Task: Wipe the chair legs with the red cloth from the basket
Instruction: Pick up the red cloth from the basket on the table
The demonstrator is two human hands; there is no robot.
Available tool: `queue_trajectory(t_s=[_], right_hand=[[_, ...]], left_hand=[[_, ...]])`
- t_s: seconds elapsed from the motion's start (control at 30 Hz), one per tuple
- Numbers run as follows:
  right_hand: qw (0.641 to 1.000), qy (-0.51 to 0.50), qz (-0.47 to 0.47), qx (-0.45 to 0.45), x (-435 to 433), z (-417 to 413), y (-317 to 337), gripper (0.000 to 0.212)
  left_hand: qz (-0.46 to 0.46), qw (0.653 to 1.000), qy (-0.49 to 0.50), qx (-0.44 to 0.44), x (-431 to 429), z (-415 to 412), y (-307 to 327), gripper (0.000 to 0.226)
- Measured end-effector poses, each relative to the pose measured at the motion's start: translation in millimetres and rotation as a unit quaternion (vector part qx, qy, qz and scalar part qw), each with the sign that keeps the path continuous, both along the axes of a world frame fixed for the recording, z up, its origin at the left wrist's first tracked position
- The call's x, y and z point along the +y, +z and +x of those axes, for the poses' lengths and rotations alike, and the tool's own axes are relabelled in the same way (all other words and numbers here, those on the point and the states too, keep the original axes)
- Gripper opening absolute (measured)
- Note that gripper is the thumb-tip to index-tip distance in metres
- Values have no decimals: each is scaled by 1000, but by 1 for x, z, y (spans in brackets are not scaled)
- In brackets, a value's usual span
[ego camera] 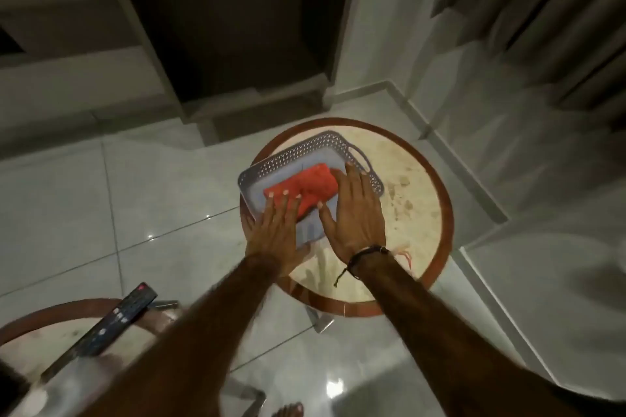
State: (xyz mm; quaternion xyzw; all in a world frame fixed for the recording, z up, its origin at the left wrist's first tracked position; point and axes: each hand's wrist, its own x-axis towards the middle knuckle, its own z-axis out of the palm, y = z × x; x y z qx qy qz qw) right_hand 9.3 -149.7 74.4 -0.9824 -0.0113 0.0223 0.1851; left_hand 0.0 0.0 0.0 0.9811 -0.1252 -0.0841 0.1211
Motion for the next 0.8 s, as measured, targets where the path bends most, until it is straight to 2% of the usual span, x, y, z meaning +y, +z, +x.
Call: queue_trajectory(t_s=[0.1,0.17,0.33,0.53,0.63,0.73,0.8], right_hand=[[999,5,-12,43,-2,18,-58,73],[997,3,-23,73,-7,25,-90,73],[995,28,-30,86,-14,33,-147,65],[996,33,-14,78,-22,24,-179,64],[997,42,-17,66,-21,26,-179,62],[997,44,-9,62,-24,25,-177,61],[998,40,3,57,-26,21,-170,61]], left_hand=[[19,998,19,64,-6,30,-53,89],[-6,997,31,71,-12,50,-76,89],[16,994,49,95,-23,90,-117,84],[52,998,42,4,-20,104,-137,62],[-33,994,106,-2,-16,115,-132,40],[-93,982,165,12,-18,119,-123,35],[-172,958,226,31,-20,114,-114,33]])
